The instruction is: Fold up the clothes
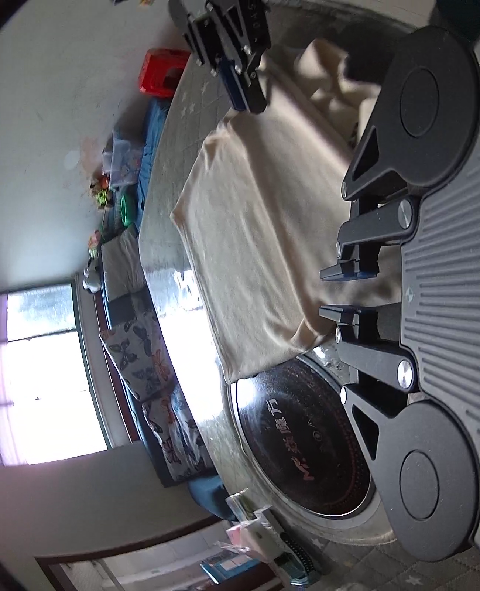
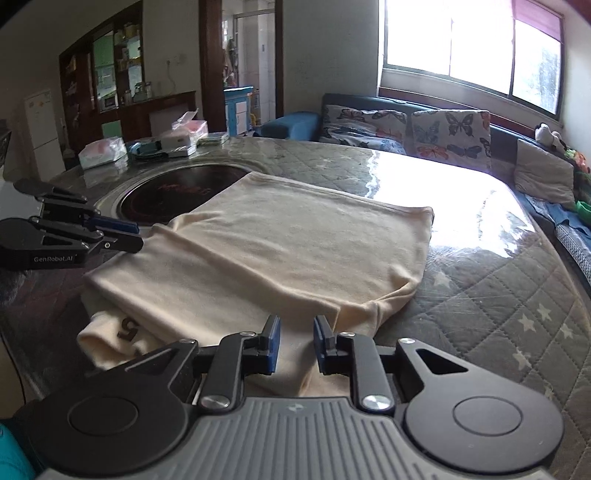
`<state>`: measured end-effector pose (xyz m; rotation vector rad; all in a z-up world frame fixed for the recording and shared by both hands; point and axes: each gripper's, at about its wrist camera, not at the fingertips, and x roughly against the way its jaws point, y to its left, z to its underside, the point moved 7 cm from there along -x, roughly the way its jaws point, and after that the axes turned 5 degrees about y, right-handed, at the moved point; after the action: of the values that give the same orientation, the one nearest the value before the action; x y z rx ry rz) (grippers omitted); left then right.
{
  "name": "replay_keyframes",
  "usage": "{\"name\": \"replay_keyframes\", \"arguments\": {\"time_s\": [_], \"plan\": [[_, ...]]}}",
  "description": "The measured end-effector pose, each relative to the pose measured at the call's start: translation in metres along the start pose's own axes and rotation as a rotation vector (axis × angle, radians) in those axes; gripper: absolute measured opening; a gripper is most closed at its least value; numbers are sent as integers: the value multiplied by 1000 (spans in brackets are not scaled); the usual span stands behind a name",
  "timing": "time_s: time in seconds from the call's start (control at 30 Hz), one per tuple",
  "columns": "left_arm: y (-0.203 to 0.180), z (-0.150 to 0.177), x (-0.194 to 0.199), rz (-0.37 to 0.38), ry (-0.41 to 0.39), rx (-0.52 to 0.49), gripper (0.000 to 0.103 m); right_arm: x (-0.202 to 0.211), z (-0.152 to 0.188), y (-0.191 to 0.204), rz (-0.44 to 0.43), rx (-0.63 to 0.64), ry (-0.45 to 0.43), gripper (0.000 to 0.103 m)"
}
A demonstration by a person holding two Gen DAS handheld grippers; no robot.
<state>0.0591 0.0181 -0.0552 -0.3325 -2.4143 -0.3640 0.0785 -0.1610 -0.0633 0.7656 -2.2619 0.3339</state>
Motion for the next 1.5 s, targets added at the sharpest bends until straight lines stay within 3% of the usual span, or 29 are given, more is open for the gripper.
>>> {"name": "replay_keyframes", "arguments": {"time_s": [0.07, 0.17, 0.37, 0.5, 0.87, 0.97, 1.03, 1.13, 1.4, 1.5], "plan": [[-9, 8, 11, 9, -7, -61, 22, 3, 7, 4, 16, 42, 7, 29], [-23, 20, 26, 24, -18, -158, 30, 12, 12, 5, 36, 62, -1, 31], [-62, 37, 32, 35, -46, -357, 31, 22, 16, 3, 54, 69, -3, 31], [-77, 35, 27, 56, -83, -394, 32, 27, 18, 2, 62, 70, 1, 31], [-92, 27, 8, 53, -116, -400, 32, 25, 23, -10, 112, 16, 15, 31], [-94, 27, 6, 55, -120, -392, 30, 32, 22, -10, 113, 26, 3, 31], [-93, 26, 5, 58, -128, -383, 20, 40, 19, -6, 105, 62, -15, 33], [-90, 23, 7, 64, -140, -359, 12, 49, 17, 3, 82, 120, -28, 41], [-61, -9, 1, 91, -124, -179, 11, 52, 33, 37, 8, 317, -25, 66], [-54, -18, -4, 110, -113, -141, 11, 39, 34, 47, 30, 369, -35, 66]]}}
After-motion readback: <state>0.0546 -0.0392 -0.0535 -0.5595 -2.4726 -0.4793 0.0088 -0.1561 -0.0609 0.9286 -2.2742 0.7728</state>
